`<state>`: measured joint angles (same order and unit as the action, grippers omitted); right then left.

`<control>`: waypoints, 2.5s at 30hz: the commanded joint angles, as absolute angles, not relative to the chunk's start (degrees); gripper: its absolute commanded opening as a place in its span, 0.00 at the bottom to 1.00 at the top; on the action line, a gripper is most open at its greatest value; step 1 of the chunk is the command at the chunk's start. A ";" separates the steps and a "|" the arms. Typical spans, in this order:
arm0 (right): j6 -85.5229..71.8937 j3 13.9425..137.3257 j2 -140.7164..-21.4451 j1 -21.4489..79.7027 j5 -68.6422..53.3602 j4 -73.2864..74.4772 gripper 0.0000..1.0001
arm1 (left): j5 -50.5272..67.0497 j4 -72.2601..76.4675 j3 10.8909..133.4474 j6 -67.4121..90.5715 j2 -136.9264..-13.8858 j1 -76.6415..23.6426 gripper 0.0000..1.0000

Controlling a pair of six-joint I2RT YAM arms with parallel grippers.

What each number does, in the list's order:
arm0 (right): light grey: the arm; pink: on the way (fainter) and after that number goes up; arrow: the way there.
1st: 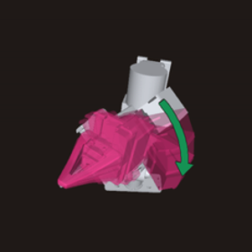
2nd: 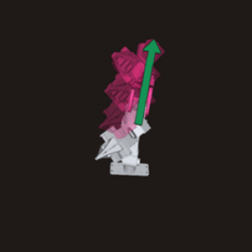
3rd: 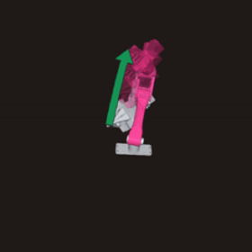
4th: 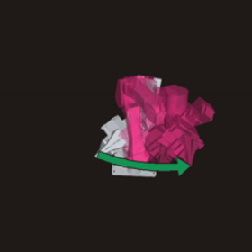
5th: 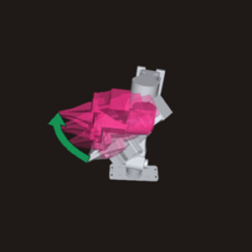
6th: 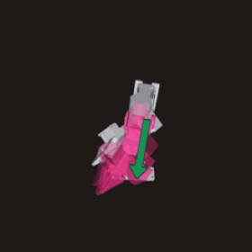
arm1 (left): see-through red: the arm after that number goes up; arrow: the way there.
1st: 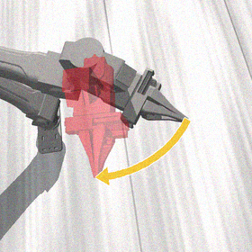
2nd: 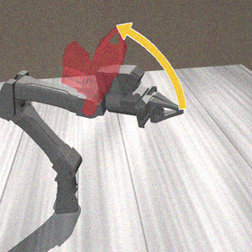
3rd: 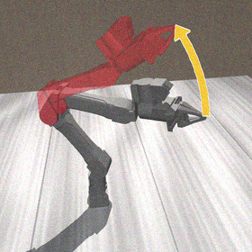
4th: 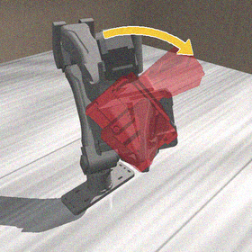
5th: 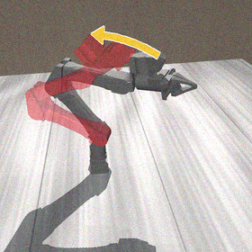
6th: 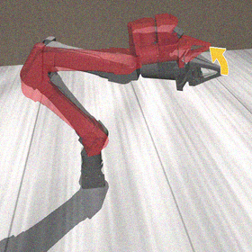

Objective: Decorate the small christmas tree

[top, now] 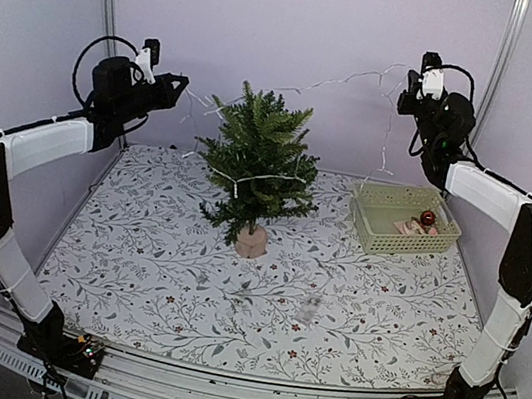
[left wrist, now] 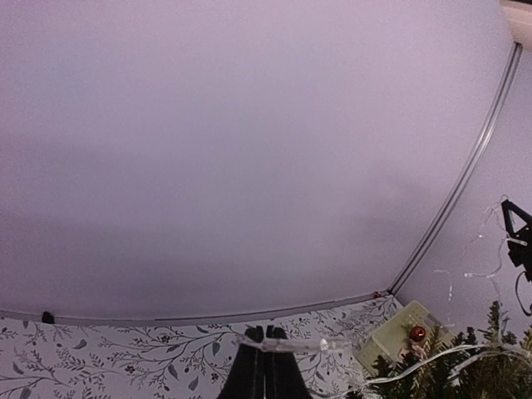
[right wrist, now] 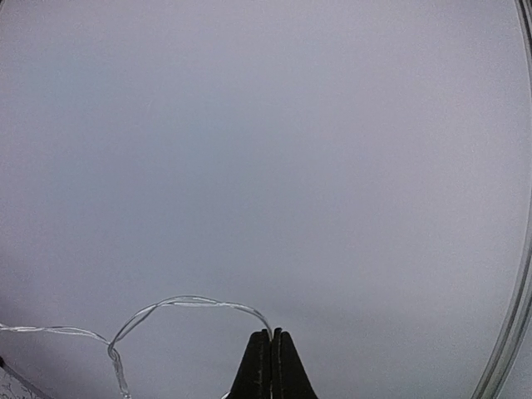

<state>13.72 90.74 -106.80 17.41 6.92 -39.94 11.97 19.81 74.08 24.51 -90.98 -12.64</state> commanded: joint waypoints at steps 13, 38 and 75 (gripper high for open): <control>12.86 96.24 -111.99 15.47 15.14 -36.94 0.00 | 7.49 28.85 74.76 23.14 -93.50 -13.68 0.00; 10.37 85.42 -102.85 13.98 12.61 -34.61 0.00 | 17.56 24.35 81.82 19.91 -103.64 -17.21 0.00; 3.44 50.53 -60.05 11.97 9.82 -26.07 0.00 | 11.77 18.21 80.70 20.72 -96.36 -17.36 0.72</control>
<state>4.86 51.59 -62.89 11.84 11.44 -29.45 15.35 16.19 83.31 20.43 -100.38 -17.87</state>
